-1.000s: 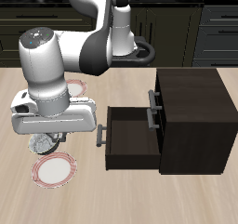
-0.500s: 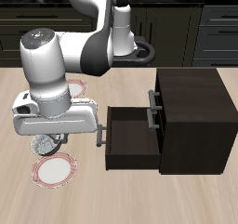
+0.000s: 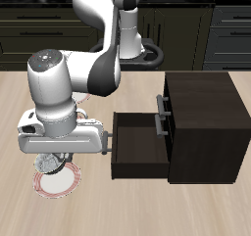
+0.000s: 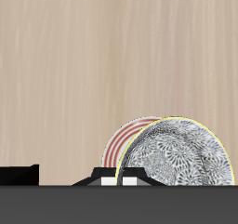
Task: Place the bowl on the farthest plate relative to the robot
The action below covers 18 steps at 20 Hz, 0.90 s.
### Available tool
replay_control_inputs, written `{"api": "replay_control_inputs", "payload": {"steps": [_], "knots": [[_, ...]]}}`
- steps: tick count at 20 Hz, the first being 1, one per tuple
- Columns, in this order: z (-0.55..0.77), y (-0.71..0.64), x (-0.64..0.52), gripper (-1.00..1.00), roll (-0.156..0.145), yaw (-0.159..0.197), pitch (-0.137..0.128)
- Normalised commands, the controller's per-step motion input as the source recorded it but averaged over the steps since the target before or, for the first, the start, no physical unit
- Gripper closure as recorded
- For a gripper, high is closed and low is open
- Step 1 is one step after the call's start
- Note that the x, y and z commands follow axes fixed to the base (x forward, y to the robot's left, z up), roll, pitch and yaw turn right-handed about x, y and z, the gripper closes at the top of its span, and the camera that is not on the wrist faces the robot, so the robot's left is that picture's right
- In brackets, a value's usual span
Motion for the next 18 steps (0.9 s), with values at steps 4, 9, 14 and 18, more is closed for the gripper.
{"api": "replay_control_inputs", "payload": {"steps": [4,9,14,18], "knots": [[-0.27,0.06,0.01,1.00,0.013,-0.022,-0.017],[-0.20,0.01,0.04,1.00,-0.002,-0.019,0.018],[-0.27,0.07,0.06,1.00,0.002,0.019,0.030],[-0.19,-0.06,0.07,-1.00,-0.032,0.019,0.052]]}}
